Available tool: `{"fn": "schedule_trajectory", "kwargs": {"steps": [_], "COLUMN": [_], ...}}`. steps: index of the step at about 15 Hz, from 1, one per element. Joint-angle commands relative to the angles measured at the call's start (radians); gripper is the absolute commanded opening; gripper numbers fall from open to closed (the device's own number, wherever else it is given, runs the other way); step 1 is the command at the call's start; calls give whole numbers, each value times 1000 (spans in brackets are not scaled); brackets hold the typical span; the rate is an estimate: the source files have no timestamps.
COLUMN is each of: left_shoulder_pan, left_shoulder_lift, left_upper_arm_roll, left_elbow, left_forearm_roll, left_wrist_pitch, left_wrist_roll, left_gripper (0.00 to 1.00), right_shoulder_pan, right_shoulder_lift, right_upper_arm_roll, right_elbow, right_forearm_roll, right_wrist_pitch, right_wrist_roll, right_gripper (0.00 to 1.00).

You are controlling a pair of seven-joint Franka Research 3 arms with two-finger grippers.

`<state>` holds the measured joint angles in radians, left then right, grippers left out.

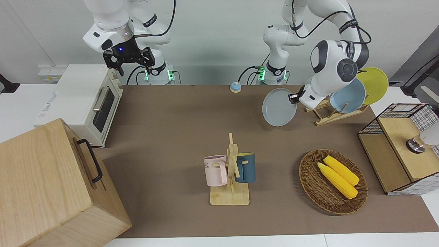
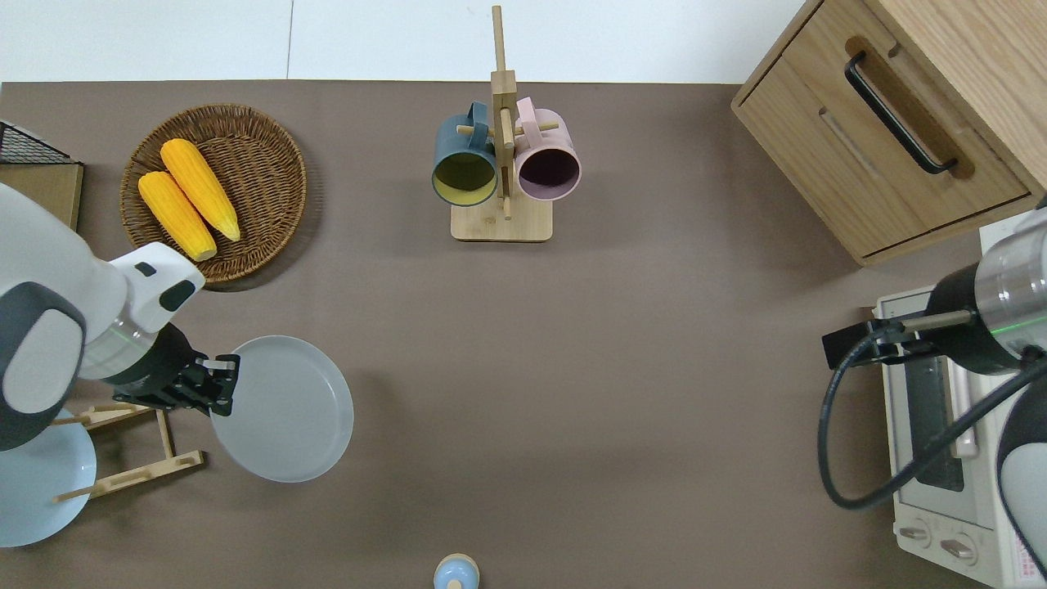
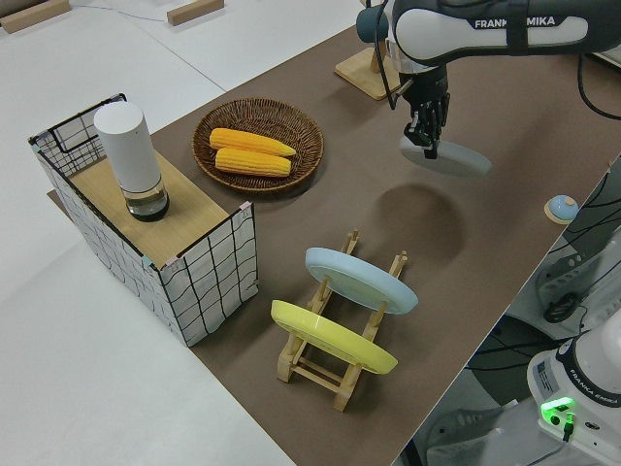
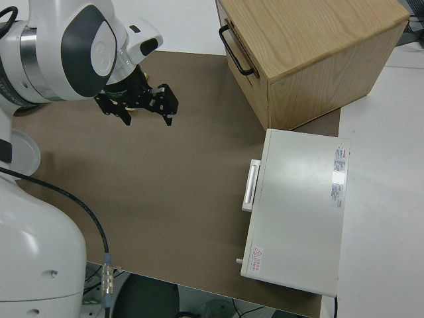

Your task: Pick gray plate from low plate rack and place it on table with left arm

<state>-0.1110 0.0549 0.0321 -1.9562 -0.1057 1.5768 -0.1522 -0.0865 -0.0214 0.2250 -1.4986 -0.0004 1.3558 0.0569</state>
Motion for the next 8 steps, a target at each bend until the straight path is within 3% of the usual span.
{"fn": "schedule_trajectory", "kwargs": {"steps": [1,2,4,6,8], "left_shoulder_pan": [5,7,11,16,16], "left_shoulder_lift": [5,12,25,34,36], "left_upper_arm_roll": [2,2,2,3,5], "left_elbow": [-43,-43,-43,-44,-44], "left_forearm_roll": [-8,0,15,27,49], "left_wrist_pitch": [46,55,78,78,78], "left_wrist_roll": [-6,-7,-6,-6,-6], "left_gripper": [0,8,118,406,543], "right_shoulder_pan": [-15,-15,-15,-13,-15], "right_shoulder_lift": [-5,-5,-5,-5,-5], "right_upper_arm_roll": [7,7,7,7,7], "right_elbow": [6,6,6,6,6], "right_forearm_roll": [3,4,4,4,3], "right_wrist_pitch": [-15,-15,-15,-15,-15], "right_wrist_roll": [-3,-3,-3,-3,-3], "right_gripper": [987,990,987,987,990]}}
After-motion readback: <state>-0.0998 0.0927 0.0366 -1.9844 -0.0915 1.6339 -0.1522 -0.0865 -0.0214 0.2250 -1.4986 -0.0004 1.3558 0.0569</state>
